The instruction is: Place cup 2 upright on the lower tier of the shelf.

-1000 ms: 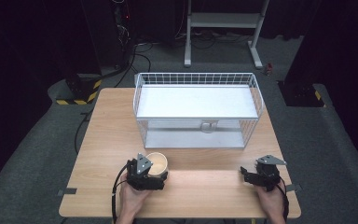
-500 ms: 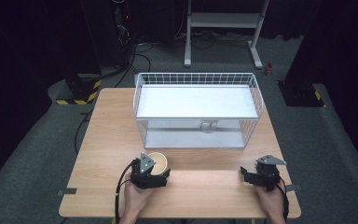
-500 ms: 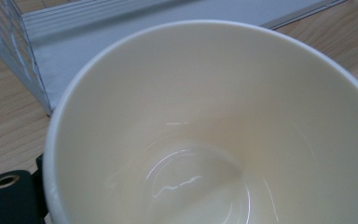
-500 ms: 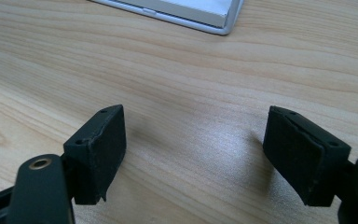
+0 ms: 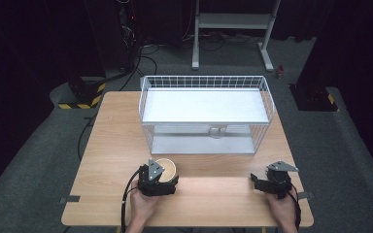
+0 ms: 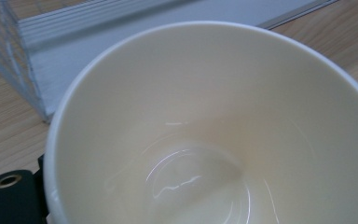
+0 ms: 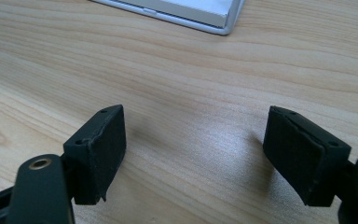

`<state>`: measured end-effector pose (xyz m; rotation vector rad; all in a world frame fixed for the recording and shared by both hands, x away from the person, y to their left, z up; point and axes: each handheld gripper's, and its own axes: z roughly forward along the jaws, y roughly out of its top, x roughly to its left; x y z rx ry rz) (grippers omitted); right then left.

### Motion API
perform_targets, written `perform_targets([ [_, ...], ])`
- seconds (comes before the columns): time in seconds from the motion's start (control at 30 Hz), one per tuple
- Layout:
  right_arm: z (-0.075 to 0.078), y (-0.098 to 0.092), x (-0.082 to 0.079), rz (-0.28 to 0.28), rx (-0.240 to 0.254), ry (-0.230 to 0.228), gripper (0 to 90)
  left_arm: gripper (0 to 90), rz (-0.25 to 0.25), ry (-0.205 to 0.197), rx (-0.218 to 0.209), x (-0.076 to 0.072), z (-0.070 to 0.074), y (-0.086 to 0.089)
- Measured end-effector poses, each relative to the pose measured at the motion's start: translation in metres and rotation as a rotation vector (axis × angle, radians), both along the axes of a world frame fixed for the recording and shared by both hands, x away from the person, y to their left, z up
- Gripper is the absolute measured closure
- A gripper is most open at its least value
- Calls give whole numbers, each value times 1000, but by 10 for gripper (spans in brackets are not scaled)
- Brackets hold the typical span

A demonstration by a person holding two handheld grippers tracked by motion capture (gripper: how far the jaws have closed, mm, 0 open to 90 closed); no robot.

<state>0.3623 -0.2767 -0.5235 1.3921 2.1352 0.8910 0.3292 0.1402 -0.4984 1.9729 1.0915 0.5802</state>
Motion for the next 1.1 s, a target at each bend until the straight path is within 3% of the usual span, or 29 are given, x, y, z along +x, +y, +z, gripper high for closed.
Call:
perform_targets([
  [0.07,0,0,0,-1,1,2,213,93,-11,-10,35,1,5,-3],
  [0.17,0,0,0,-2,2,2,213,94,-28,-5,11,5,14,-4],
  [0.27,0,0,0,-1,2,2,213,94,-45,-17,14,12,22,-8],
  [0.37,0,0,0,2,-1,0,213,94,-47,-12,-12,17,25,-11],
  [0.5,0,0,-1,1,-2,-1,213,94,-50,-17,-13,24,30,-15],
  [1.1,0,0,-1,4,-5,-2,213,95,-13,2,-27,61,35,-24],
])
